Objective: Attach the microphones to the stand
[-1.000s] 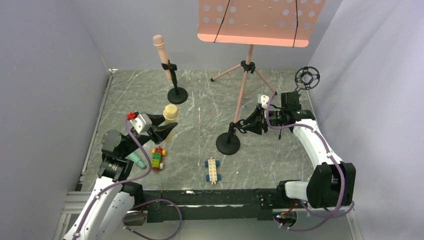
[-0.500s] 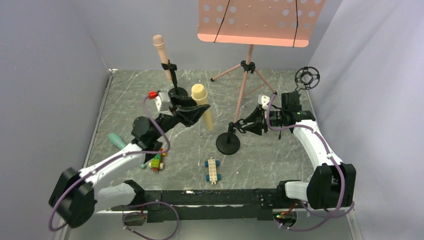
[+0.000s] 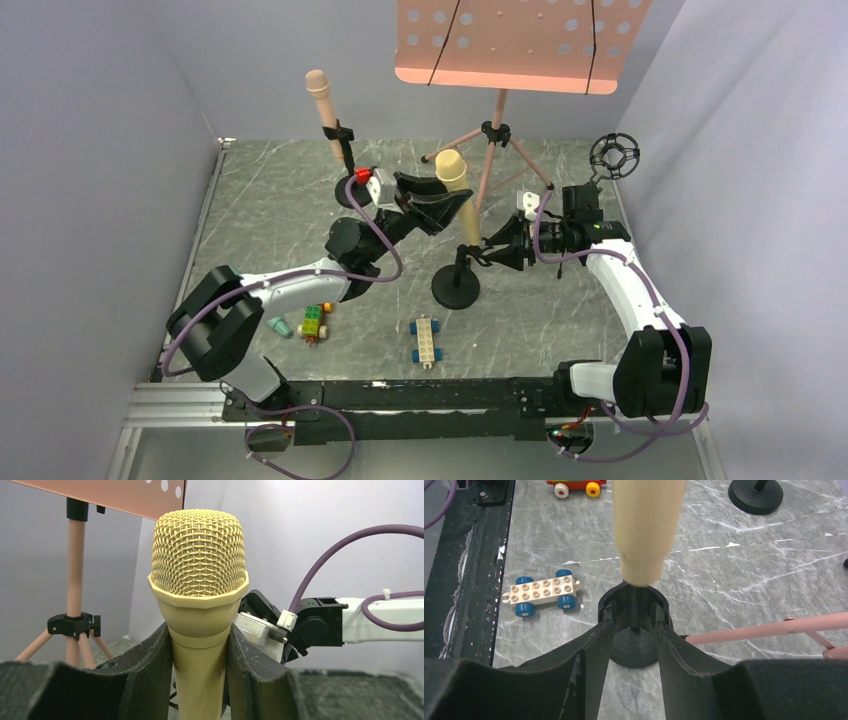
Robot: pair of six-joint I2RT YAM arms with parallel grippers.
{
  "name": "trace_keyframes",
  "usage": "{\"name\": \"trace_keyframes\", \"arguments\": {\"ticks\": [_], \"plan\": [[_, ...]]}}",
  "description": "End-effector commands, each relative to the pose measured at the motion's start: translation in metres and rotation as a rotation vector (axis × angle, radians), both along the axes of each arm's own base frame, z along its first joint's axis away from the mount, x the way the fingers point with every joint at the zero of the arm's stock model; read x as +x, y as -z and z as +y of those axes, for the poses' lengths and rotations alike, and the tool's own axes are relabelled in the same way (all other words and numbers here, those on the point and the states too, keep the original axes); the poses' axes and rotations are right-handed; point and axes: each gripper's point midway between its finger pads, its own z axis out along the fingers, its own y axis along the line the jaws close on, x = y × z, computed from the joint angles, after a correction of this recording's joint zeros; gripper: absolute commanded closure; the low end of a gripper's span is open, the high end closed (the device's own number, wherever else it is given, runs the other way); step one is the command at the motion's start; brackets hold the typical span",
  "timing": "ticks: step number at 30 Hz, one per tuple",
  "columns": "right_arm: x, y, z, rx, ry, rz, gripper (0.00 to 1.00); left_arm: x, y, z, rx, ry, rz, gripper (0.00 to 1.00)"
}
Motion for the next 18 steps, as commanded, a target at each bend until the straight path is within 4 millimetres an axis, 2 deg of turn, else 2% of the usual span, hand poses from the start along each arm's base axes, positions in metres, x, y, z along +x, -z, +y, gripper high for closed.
{"name": "trace_keyframes", "arguments": {"ticks": [1, 8, 18], "plan": [[-0.002, 0.011, 0.000, -0.019, -0.016, -0.001, 0.50, -0.006, -0.035, -0.002, -0.144, -0.003, -0.045, 1.00], [-0.003, 0.012, 0.000, -0.020, -0.017, -0.001, 0.50, -0.001, -0.013, -0.010, -0.148, -0.009, 0.015, 1.00], [-0.002, 0.013, -0.001, -0.022, -0.016, 0.005, 0.50, -0.001, 0.019, -0.010, -0.128, -0.009, 0.077, 1.00]]}}
